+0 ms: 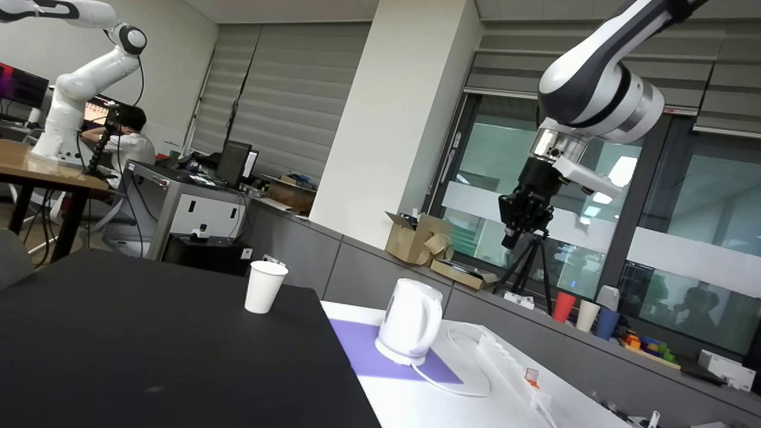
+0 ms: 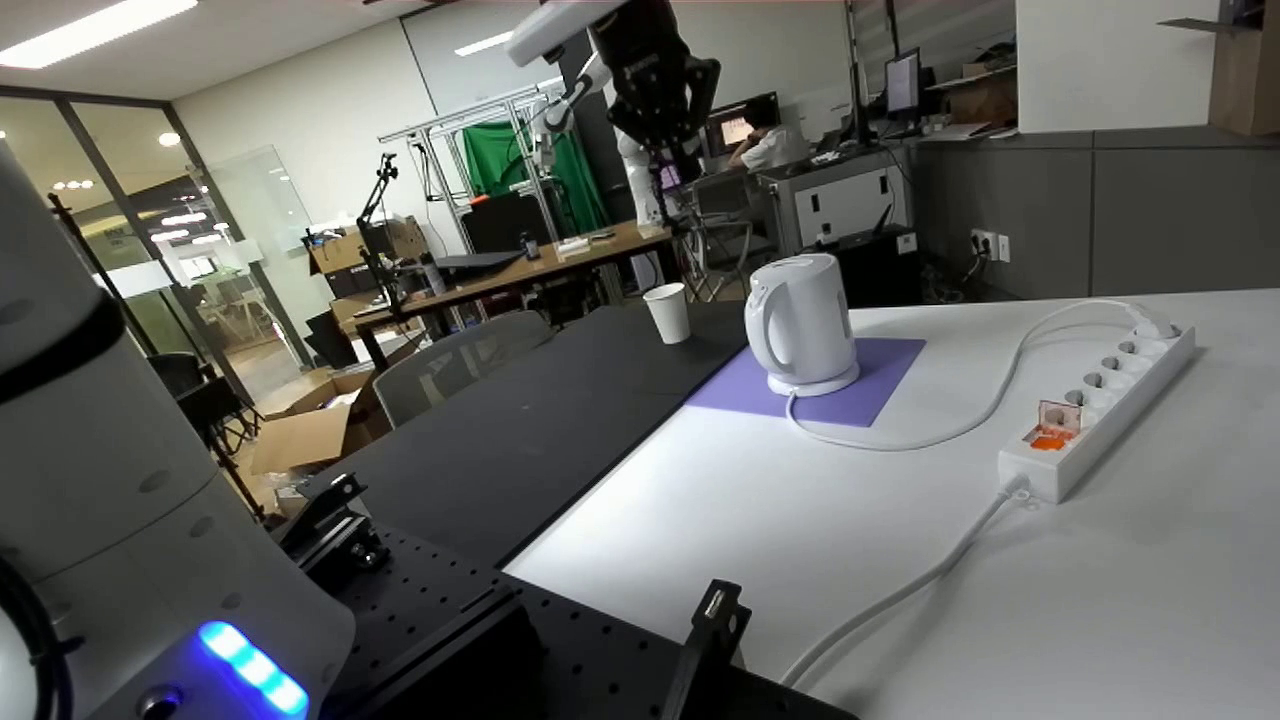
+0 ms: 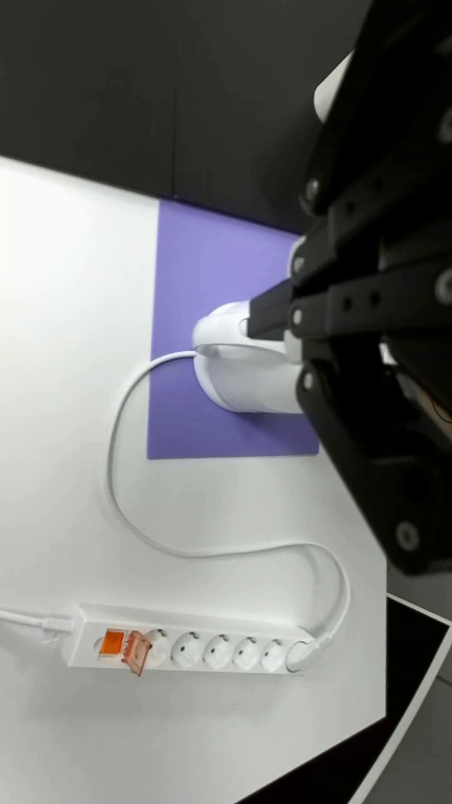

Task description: Turn off the electric kettle

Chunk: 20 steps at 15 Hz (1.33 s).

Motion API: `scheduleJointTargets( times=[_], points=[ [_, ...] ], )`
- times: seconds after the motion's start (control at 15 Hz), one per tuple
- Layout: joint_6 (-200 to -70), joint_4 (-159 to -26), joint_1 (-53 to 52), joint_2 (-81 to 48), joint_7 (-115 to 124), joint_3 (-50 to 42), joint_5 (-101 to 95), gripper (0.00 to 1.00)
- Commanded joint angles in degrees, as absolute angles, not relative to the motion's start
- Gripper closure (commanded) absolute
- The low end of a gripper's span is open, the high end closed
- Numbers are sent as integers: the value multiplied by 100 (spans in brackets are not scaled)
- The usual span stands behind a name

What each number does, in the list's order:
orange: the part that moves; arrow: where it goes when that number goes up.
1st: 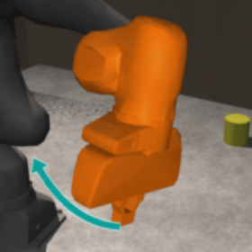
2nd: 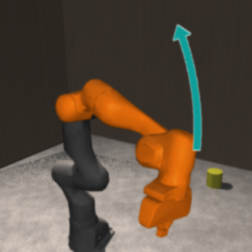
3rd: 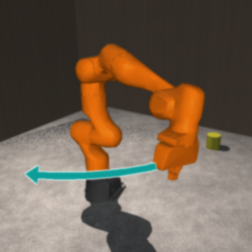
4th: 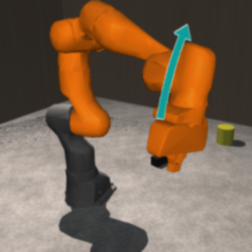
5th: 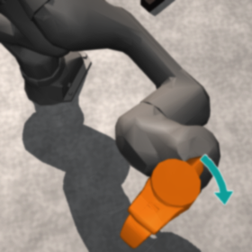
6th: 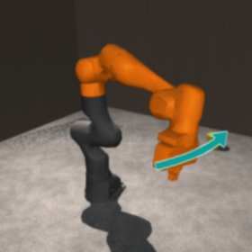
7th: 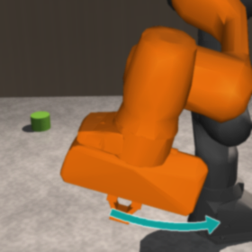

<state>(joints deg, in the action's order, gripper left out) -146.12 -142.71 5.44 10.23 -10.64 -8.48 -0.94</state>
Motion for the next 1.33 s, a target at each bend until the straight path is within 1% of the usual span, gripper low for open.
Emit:
scheduleJointTargets(
  times=[0.0,0.13,0.2,0.4,1.0,1.27],
  points=[
    [-14439,-13896,634,401,-1072,-898,-92,100],
    [-14255,-13799,700,127,-977,-903,-123,100],
    [-14493,-14081,668,430,-1062,-853,-97,99],
    [-14425,-13964,722,146,-1061,-859,-99,99],
    [-14389,-13896,723,125,-1061,-858,-99,100],
    [-15152,-13800,717,-359,-1154,-835,254,100]
  ],
)
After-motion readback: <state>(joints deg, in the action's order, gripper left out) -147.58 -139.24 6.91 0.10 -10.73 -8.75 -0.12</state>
